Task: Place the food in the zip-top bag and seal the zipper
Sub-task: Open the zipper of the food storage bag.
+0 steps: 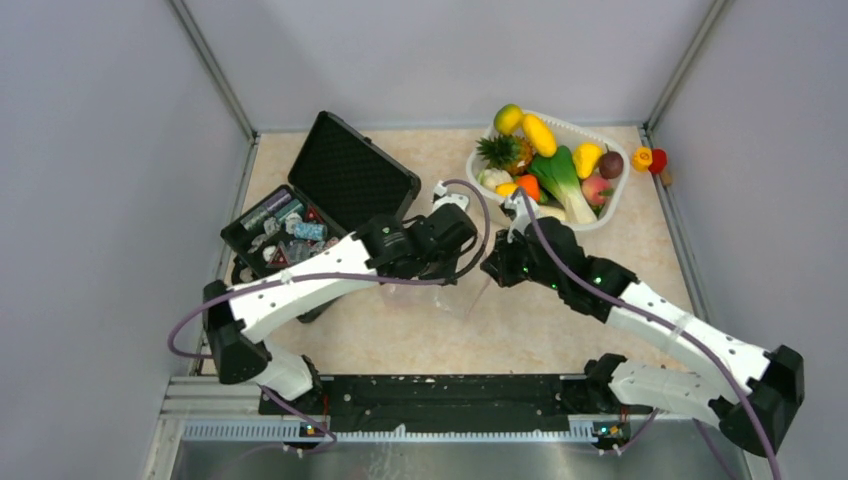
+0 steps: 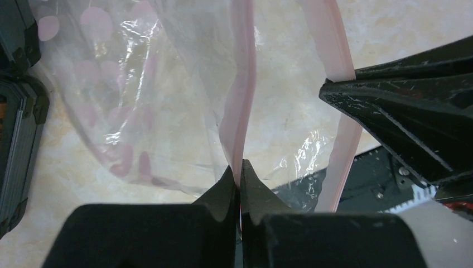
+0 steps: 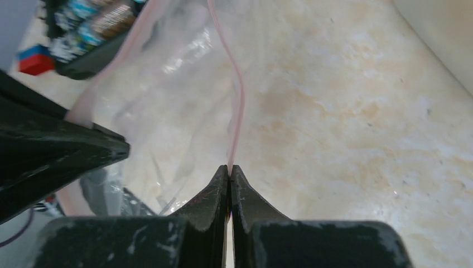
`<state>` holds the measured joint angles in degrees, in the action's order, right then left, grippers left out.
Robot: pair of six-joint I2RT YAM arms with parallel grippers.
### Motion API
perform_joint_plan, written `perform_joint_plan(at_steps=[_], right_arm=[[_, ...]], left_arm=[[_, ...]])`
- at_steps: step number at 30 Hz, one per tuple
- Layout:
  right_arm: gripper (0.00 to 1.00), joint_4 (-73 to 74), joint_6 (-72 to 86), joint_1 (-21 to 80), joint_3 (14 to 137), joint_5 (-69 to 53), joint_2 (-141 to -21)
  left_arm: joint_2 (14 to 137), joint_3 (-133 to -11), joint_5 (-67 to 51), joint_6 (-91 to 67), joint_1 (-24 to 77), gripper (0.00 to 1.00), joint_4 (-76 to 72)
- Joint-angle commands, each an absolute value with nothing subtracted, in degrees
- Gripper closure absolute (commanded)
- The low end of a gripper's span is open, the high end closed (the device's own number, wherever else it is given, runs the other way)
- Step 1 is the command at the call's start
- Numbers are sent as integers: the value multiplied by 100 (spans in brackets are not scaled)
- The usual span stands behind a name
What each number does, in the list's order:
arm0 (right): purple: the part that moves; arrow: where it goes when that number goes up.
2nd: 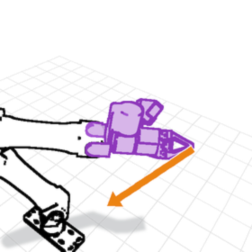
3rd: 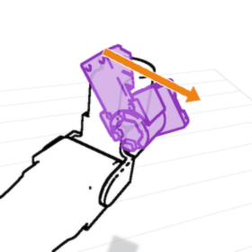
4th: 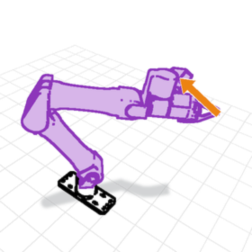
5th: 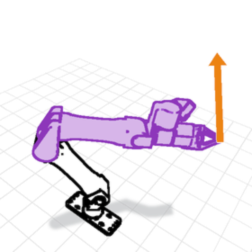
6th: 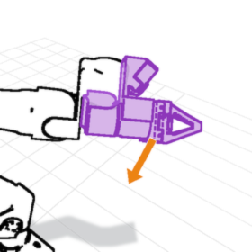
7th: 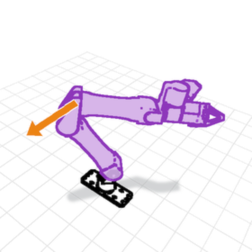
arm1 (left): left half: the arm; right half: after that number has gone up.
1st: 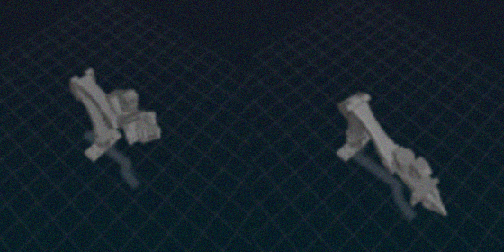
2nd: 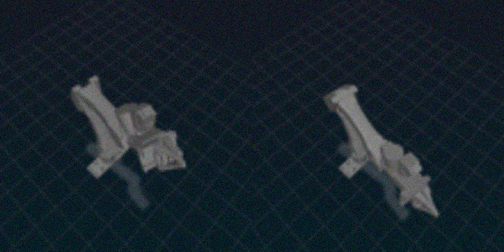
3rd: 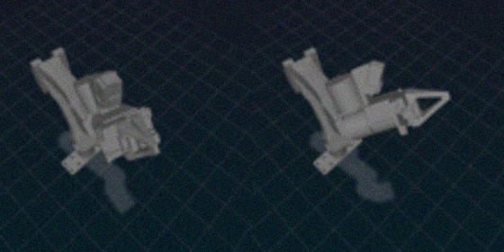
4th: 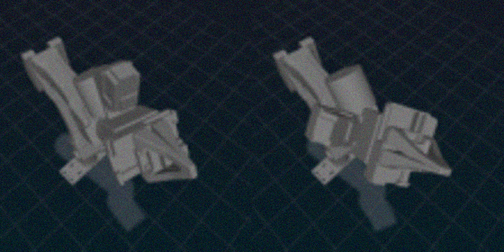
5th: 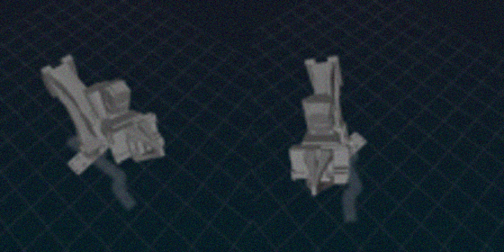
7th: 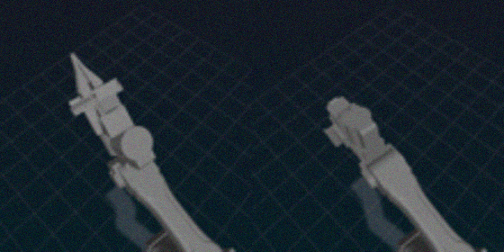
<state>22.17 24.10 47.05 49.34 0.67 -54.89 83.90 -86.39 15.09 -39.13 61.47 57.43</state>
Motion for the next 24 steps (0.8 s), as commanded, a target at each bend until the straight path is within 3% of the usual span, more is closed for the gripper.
perform_joint_plan(at_steps=[1, 17, 21, 24], right_arm=[[100, 2121, 2435, 4580, 4851, 747, -5827], [100, 1799, 2910, 4574, 4748, 2175, -6316], [100, 1415, 2818, 4576, 4720, 1720, -6256], [86, 1163, 2791, 4575, 4824, 1172, -6205]], left_arm=[[8751, -8696, 2011, -3907, 5954, 100, 5248], [8179, -7942, 2514, -3722, 5072, 100, 4493], [8014, -7782, 2206, -3637, 5036, 100, 4111], [8025, -7669, 2005, -3591, 5036, 100, 3807]])
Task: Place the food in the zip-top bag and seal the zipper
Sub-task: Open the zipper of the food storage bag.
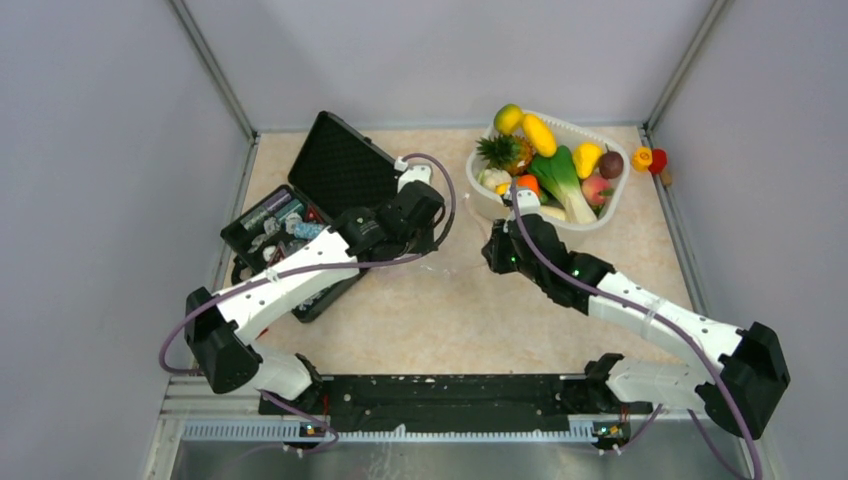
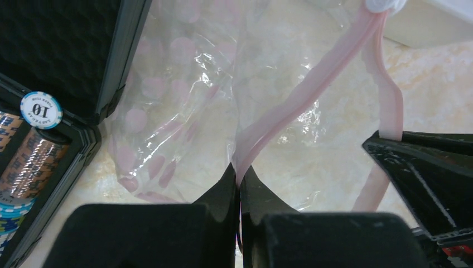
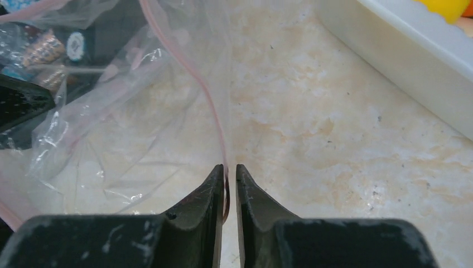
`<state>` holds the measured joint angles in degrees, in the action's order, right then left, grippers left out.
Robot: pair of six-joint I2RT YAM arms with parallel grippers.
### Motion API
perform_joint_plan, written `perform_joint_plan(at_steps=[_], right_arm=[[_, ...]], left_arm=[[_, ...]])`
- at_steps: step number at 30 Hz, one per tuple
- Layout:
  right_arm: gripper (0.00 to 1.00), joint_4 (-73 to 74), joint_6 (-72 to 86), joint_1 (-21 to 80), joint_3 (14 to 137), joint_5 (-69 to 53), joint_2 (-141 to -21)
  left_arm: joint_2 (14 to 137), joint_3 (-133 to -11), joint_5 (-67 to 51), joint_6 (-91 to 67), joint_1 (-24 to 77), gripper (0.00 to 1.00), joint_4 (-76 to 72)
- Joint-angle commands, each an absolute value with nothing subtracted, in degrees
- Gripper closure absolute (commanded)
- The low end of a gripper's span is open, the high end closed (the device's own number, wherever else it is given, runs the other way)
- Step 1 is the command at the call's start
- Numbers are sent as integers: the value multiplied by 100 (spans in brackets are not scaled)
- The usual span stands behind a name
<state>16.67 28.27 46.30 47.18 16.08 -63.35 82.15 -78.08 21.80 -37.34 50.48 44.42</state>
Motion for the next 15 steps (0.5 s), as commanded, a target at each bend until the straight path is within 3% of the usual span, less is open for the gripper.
perform_joint_plan(at_steps=[1, 5, 9, 15], right_arm=[[82, 1097, 2792, 4574, 4851, 1041, -6165], [76, 1115, 2806, 4576, 4929, 827, -5898], [54, 1249, 2841, 4578, 4961, 768, -5512], [48, 1213, 2900, 4579, 4913, 931, -4906]], left_arm=[[8073, -7668, 2007, -3577, 5036, 100, 3787], [8242, -7684, 2030, -3584, 4991, 100, 3772], [8313, -7626, 1974, -3586, 4925, 100, 3661], [8344, -7571, 1825, -3566, 4896, 100, 3509]])
